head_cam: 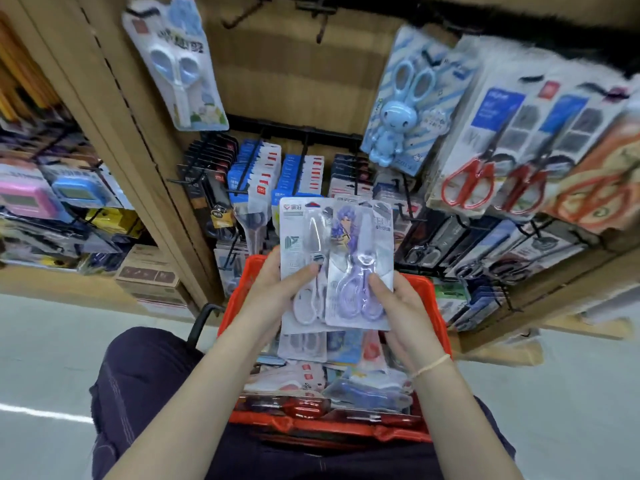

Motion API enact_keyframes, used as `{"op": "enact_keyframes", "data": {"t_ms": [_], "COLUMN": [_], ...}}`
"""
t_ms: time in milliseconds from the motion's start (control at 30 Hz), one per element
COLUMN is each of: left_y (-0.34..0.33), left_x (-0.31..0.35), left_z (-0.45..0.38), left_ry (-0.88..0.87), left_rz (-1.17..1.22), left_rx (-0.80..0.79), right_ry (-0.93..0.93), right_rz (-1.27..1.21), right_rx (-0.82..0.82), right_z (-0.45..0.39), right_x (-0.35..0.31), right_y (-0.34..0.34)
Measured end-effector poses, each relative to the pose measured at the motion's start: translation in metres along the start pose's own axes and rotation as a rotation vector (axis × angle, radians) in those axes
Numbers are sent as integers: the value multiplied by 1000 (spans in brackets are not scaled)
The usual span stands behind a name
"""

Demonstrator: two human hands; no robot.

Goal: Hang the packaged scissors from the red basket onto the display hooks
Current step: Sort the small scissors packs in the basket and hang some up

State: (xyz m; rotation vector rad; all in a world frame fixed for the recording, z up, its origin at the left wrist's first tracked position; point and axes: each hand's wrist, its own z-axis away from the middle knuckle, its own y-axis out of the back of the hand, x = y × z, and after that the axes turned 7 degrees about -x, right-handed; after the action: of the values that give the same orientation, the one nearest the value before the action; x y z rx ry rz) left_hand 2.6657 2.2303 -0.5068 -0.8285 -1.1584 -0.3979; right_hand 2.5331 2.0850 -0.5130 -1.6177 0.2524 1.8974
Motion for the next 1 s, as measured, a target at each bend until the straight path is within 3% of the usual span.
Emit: {"op": "enact_keyframes", "data": {"t_ms": [267,433,600,800,1000], "left_y": [-47,-59,-81,-112,-123], "left_x": [61,90,111,115,114], "left_z": [-13,-20,-45,-70,-84], "left_ry": [-167,-236,-215,-193,-198], "left_rz": [-77,-137,-210,-231,-284], "left_rx": [-48,19,41,-47,-24], "right_ry": [229,325,377,416,441], "right_rz": [-32,-64,-35,52,93], "right_rx": [22,114,232,267,308], "right_z": [12,19,17,7,1], "right_x": [-65,-89,-102,-112,-116], "right_y": [-4,11,37,44,50]}}
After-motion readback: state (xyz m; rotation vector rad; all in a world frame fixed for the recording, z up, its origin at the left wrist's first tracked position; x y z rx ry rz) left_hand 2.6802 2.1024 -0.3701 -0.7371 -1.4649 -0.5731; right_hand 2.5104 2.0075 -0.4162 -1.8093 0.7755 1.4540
